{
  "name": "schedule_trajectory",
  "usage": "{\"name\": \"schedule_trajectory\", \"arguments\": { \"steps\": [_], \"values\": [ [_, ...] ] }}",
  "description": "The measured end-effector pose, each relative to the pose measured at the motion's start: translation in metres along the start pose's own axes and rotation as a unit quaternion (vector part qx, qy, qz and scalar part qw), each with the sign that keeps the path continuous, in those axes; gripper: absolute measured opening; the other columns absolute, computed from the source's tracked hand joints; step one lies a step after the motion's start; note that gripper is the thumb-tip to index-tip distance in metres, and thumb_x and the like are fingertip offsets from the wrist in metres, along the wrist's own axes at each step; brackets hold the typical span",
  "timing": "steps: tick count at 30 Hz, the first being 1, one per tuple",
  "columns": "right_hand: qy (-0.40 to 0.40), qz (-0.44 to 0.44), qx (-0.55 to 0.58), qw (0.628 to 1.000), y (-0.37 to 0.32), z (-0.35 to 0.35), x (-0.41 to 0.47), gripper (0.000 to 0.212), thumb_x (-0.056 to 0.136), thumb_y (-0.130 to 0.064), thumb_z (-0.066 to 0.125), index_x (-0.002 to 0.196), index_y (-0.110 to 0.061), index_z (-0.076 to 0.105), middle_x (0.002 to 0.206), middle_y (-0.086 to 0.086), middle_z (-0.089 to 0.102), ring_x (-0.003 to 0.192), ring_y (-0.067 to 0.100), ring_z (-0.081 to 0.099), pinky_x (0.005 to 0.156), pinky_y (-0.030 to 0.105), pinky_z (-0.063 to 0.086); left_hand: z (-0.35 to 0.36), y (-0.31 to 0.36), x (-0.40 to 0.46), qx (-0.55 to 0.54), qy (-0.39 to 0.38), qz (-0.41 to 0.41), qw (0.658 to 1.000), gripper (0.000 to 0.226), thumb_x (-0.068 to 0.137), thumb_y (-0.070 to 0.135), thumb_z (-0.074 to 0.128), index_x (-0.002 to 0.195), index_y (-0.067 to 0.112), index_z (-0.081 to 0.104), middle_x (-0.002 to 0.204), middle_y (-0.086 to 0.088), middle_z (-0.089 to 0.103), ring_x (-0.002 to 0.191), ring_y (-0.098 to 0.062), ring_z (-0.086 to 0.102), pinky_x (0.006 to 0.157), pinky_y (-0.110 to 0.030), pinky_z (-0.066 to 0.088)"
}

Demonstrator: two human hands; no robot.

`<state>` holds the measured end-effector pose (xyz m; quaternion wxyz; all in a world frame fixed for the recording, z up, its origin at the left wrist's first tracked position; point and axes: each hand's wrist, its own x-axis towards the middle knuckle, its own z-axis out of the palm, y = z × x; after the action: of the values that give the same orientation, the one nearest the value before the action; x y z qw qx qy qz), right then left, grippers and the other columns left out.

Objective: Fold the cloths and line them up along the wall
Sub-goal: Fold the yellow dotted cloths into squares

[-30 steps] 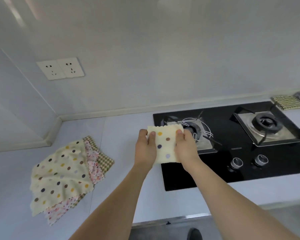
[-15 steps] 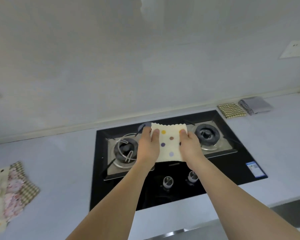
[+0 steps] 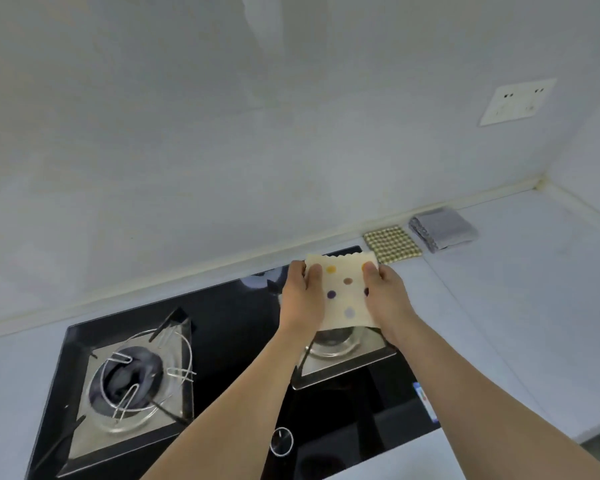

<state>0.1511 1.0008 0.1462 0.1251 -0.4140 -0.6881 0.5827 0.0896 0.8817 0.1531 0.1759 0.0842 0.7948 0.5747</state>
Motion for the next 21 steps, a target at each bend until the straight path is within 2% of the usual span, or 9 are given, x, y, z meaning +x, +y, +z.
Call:
{"name": "schedule_trajectory", "arguments": {
  "steps": [2, 4, 6, 9, 11, 14, 16, 21],
  "values": [
    [-0.018, 0.004, 0.006, 1.000, 0.002, -0.027, 0.028, 0.037, 0.100, -0.044, 0.036, 0.104, -0.013, 0.058, 0.097, 0.013, 0.066, 0.090, 0.031, 0.064, 0.084, 0.049, 0.055, 0.036, 0.012, 0.013, 0.003, 0.006, -0.009, 1.000, 0.015, 0.103, 0.035, 0.037, 0.094, 0.024, 0.043, 0.089, -0.003, 0.058, 0.075, -0.017, 0.059, 0.057, -0.028, 0.047],
    [-0.029, 0.006, 0.004, 1.000, 0.003, -0.056, 0.055, 0.039, 0.100, -0.045, 0.037, 0.107, -0.013, 0.057, 0.098, 0.011, 0.066, 0.087, 0.029, 0.064, 0.082, 0.047, 0.056, 0.071, 0.023, 0.023, 0.008, 0.018, -0.021, 1.000, 0.016, 0.102, 0.036, 0.036, 0.099, 0.022, 0.043, 0.089, -0.002, 0.059, 0.075, -0.017, 0.060, 0.058, -0.029, 0.048],
    [-0.043, 0.010, 0.002, 0.999, 0.004, -0.085, 0.078, 0.038, 0.100, -0.044, 0.037, 0.107, -0.012, 0.057, 0.096, 0.010, 0.065, 0.081, 0.025, 0.062, 0.076, 0.042, 0.053, 0.105, 0.033, 0.029, 0.001, 0.024, -0.027, 0.999, 0.016, 0.102, 0.035, 0.037, 0.099, 0.020, 0.043, 0.085, -0.001, 0.058, 0.073, -0.016, 0.059, 0.058, -0.031, 0.050],
    [-0.047, 0.019, 0.010, 0.999, 0.004, -0.126, 0.108, 0.034, 0.101, -0.040, 0.039, 0.105, -0.012, 0.056, 0.094, 0.010, 0.062, 0.078, 0.023, 0.059, 0.070, 0.038, 0.051, 0.151, 0.049, 0.037, 0.001, 0.032, -0.036, 0.999, 0.018, 0.102, 0.033, 0.038, 0.093, 0.017, 0.042, 0.076, 0.004, 0.053, 0.065, -0.010, 0.052, 0.052, -0.022, 0.038],
    [-0.038, 0.021, 0.010, 0.999, 0.006, -0.153, 0.124, 0.034, 0.101, -0.040, 0.039, 0.105, -0.011, 0.055, 0.093, 0.008, 0.061, 0.076, 0.021, 0.058, 0.064, 0.034, 0.050, 0.181, 0.057, 0.043, 0.001, 0.016, -0.040, 0.999, 0.020, 0.101, 0.033, 0.039, 0.091, 0.016, 0.043, 0.076, 0.003, 0.051, 0.065, -0.012, 0.050, 0.054, -0.023, 0.039],
    [-0.022, 0.036, 0.011, 0.999, 0.017, -0.195, 0.152, 0.038, 0.101, -0.040, 0.039, 0.104, -0.007, 0.057, 0.095, 0.011, 0.063, 0.079, 0.025, 0.059, 0.070, 0.038, 0.050, 0.226, 0.068, 0.060, -0.028, -0.031, -0.056, 0.998, 0.020, 0.099, 0.029, 0.042, 0.080, 0.021, 0.043, 0.071, 0.002, 0.046, 0.064, -0.018, 0.045, 0.052, -0.025, 0.040],
    [-0.024, 0.057, 0.012, 0.998, 0.021, -0.226, 0.176, 0.040, 0.100, -0.040, 0.040, 0.103, -0.005, 0.059, 0.094, 0.011, 0.062, 0.079, 0.025, 0.058, 0.073, 0.038, 0.049, 0.255, 0.075, 0.074, -0.017, -0.056, -0.080, 0.995, 0.016, 0.096, 0.025, 0.044, 0.083, 0.017, 0.048, 0.073, 0.000, 0.049, 0.064, -0.019, 0.046, 0.046, -0.023, 0.039],
    [-0.026, 0.099, -0.001, 0.995, 0.025, -0.303, 0.262, 0.030, 0.102, -0.032, 0.040, 0.104, -0.009, 0.059, 0.098, 0.009, 0.063, 0.085, 0.024, 0.058, 0.086, 0.041, 0.049, 0.337, 0.089, 0.118, -0.001, -0.104, -0.110, 0.989, 0.014, 0.093, 0.021, 0.052, 0.088, 0.010, 0.058, 0.082, -0.008, 0.063, 0.062, -0.022, 0.057, 0.048, -0.028, 0.047]
  ]
}}
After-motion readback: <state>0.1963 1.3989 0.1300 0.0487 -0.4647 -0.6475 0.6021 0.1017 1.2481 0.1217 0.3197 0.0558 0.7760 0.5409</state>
